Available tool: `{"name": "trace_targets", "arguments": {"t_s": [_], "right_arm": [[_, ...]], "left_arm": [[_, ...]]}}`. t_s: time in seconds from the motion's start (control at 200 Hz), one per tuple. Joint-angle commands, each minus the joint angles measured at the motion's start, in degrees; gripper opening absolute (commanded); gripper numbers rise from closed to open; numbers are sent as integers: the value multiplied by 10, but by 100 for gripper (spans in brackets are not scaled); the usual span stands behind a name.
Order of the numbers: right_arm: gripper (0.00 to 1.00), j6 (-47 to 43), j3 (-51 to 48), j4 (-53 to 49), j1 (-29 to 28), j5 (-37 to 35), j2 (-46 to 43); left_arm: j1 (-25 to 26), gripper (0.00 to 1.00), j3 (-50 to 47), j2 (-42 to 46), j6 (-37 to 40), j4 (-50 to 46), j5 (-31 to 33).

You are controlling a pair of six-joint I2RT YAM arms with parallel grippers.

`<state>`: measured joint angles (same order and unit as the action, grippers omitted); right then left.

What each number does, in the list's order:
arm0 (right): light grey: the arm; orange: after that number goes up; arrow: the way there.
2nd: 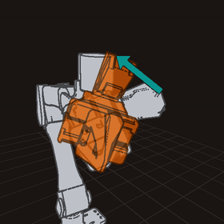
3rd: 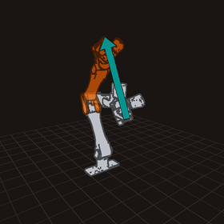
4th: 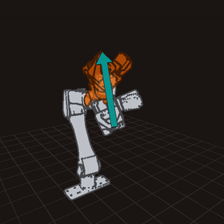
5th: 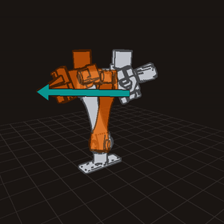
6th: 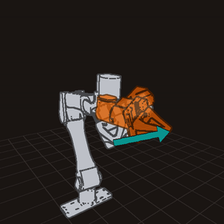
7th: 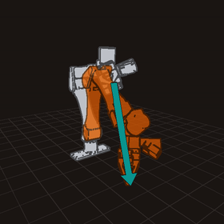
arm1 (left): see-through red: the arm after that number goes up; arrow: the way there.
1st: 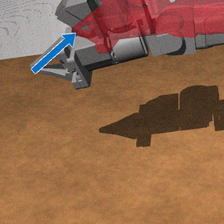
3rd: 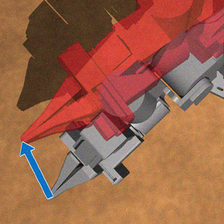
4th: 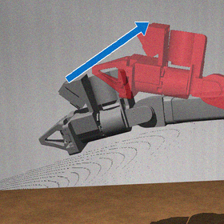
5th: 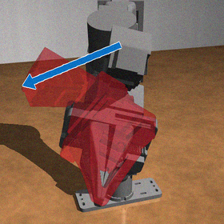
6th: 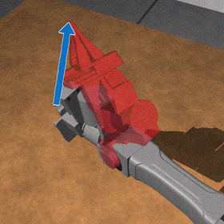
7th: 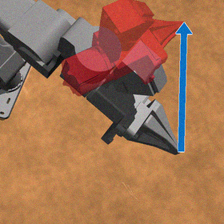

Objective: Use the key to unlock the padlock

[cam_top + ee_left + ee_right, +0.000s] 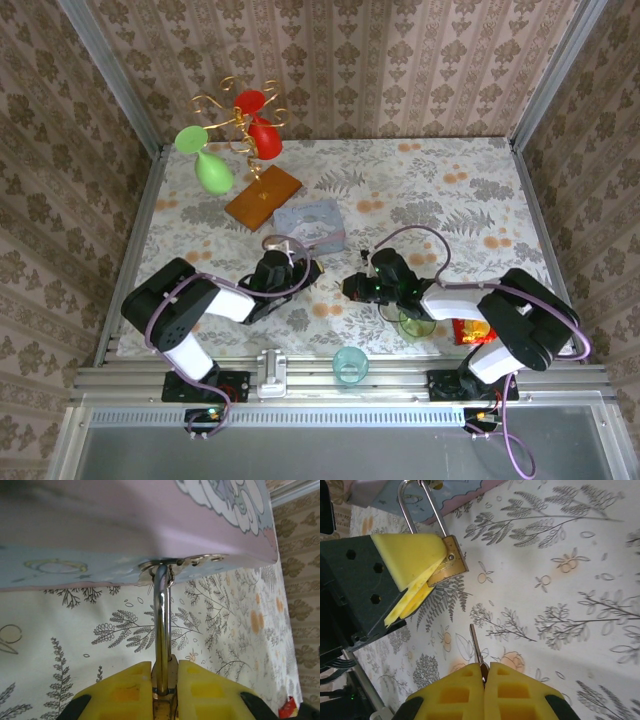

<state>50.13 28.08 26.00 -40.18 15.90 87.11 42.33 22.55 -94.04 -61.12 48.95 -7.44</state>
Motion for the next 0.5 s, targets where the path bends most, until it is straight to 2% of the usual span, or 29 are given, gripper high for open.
{"name": "trace_targets", "arguments": {"t_s": [0.0, 0.185, 0.495], "right_arm": [[0, 35, 10, 73, -3, 20, 22], [0, 75, 3, 173, -3, 44, 60], [0, 87, 9, 201, -3, 50, 98]], "left_arm": [[-1, 4, -9, -1, -36, 75, 22], [1, 2, -22, -4, -67, 115, 34], [3, 2, -34, -11, -96, 168, 41]]}}
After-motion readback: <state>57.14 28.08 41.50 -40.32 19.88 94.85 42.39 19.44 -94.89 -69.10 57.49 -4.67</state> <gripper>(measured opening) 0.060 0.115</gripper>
